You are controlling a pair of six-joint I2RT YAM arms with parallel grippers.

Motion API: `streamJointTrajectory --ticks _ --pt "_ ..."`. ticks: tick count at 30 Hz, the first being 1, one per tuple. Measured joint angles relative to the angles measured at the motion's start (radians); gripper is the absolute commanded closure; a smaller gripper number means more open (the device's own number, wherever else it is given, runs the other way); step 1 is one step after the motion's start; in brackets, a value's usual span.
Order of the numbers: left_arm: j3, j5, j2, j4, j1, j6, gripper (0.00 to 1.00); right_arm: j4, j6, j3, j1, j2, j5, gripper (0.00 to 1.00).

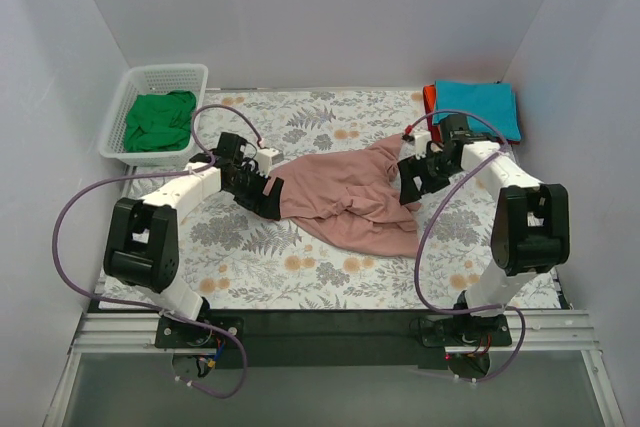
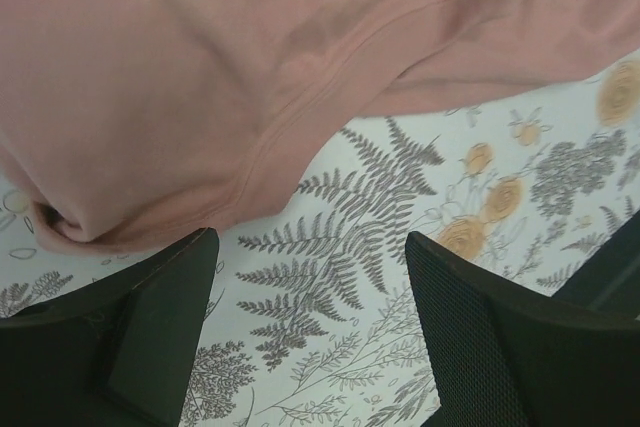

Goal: Fold and stack the t-shirts
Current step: Flatten the tshirt out

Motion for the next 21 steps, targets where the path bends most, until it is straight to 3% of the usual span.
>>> streamJointTrajectory --ticks 7,9,11,12,14,16,17,20,21 --pt "-0.039 -0.107 0.083 0.029 0.0 -0.01 0.21 -0.016 -0.038 -0.021 0.145 0.062 0.039 0.16" --pt "-0.037 -0.124 0.096 0.042 -0.001 -0.018 0.22 -0.017 -0.045 -0.021 0.157 0.088 0.06 0.25" --pt "-0.035 -0.136 0.1 0.06 -0.001 -0.026 0.32 -0.016 -0.053 -0.021 0.167 0.111 0.084 0.37" --pt "-0.034 -0.147 0.106 0.07 -0.001 -0.029 0.35 -0.016 -0.057 -0.021 0.173 0.118 0.099 0.52" --pt "-0.022 -0.168 0.121 0.088 -0.001 -0.038 0.54 -0.018 -0.058 -0.013 0.18 0.126 0.125 0.64" --pt "0.005 -0.195 0.152 0.103 -0.001 -0.043 0.67 -0.021 -0.063 0.008 0.184 0.133 0.154 0.86" --pt "0.019 -0.2 0.167 0.11 -0.001 -0.044 0.81 -0.022 -0.064 0.023 0.185 0.134 0.167 0.95" --pt "0.08 -0.222 0.222 0.118 0.0 -0.056 1.0 -0.027 -0.06 0.085 0.186 0.134 0.202 0.99" --pt "0.094 -0.224 0.231 0.118 0.0 -0.055 1.0 -0.028 -0.059 0.112 0.186 0.134 0.21 0.99"
